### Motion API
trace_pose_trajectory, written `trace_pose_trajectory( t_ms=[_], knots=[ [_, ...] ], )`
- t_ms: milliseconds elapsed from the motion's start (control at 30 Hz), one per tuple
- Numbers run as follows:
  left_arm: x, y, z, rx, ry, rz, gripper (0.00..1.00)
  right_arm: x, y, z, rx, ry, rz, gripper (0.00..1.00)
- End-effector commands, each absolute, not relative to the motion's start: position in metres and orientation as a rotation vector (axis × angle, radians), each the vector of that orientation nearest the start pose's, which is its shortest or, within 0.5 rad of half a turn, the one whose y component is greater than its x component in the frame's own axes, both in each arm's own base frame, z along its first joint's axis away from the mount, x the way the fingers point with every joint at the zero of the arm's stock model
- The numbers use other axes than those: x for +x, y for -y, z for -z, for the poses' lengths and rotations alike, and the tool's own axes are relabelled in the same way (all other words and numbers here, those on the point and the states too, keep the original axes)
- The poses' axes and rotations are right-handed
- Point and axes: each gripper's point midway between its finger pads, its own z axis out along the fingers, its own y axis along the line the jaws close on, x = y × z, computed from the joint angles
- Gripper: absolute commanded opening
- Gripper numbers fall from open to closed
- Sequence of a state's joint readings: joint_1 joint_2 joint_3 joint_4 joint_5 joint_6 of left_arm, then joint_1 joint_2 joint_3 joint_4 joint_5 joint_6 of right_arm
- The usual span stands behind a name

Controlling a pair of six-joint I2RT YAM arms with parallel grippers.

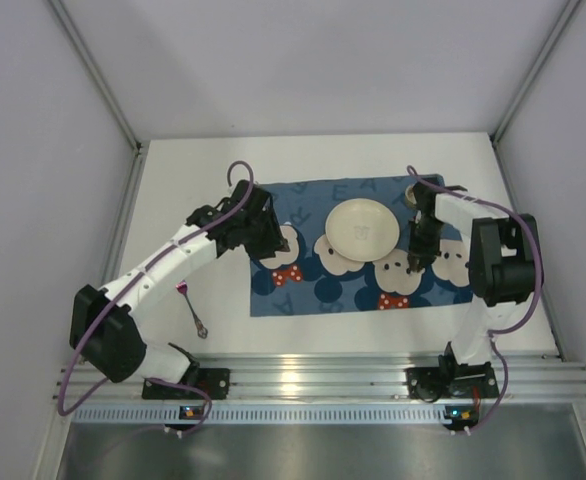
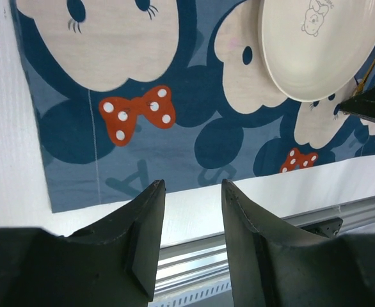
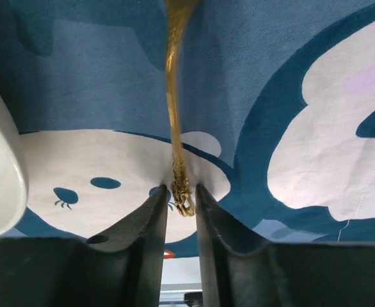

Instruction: Set the dinner table for one person

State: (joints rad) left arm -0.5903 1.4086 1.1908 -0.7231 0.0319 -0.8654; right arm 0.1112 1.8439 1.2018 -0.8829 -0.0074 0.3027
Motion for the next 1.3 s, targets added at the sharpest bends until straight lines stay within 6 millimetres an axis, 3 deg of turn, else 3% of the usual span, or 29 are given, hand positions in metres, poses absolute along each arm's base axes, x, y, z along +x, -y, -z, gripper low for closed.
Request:
trace_pose_trajectory(
  t_ms=[0,100,167,233,433,533,800,900,967,1133,1267],
  knots=[
    [0.272,0.222,-0.172,-0.333,-2.573,0.599,0.45,0.284,-0.026,-0.016,0.300,-3.095,0.173,0.27],
    [0.273,0.218,-0.173,-0.333,-2.575,0.584,0.45,0.283,-0.016,-0.022,0.319,-3.083,0.260,0.51],
    [0.275,0.213,-0.173,-0.337,-2.576,0.562,0.45,0.280,-0.015,-0.028,0.328,-3.079,0.277,0.56],
    [0.279,0.189,-0.167,-0.372,-2.573,0.406,0.45,0.280,-0.015,-0.034,0.343,-3.065,0.271,0.57],
    [0.268,0.123,-0.143,-0.460,-2.690,0.062,0.46,0.276,-0.038,-0.074,0.305,-2.984,0.167,0.59],
    [0.265,0.100,-0.137,-0.510,-2.714,-0.015,0.46,0.273,-0.049,-0.089,0.284,-2.941,0.125,0.59],
    [0.264,0.095,-0.141,-0.568,-2.724,-0.013,0.46,0.283,-0.063,-0.092,0.273,-2.928,0.038,0.52],
    [0.254,0.071,-0.140,-0.677,-2.708,-0.168,0.48,0.287,-0.085,-0.103,0.231,-2.888,-0.133,0.49],
    [0.245,0.050,-0.133,-0.807,-2.701,-0.232,0.57,0.285,-0.098,-0.112,0.194,-2.865,-0.202,0.49],
    [0.239,0.010,-0.117,-1.046,-2.673,-0.146,0.60,0.271,-0.114,-0.120,0.159,-2.851,-0.298,0.48],
    [0.235,-0.003,-0.096,-1.097,-2.685,-0.197,0.61,0.262,-0.118,-0.127,0.128,-2.829,-0.332,0.48]
  ],
)
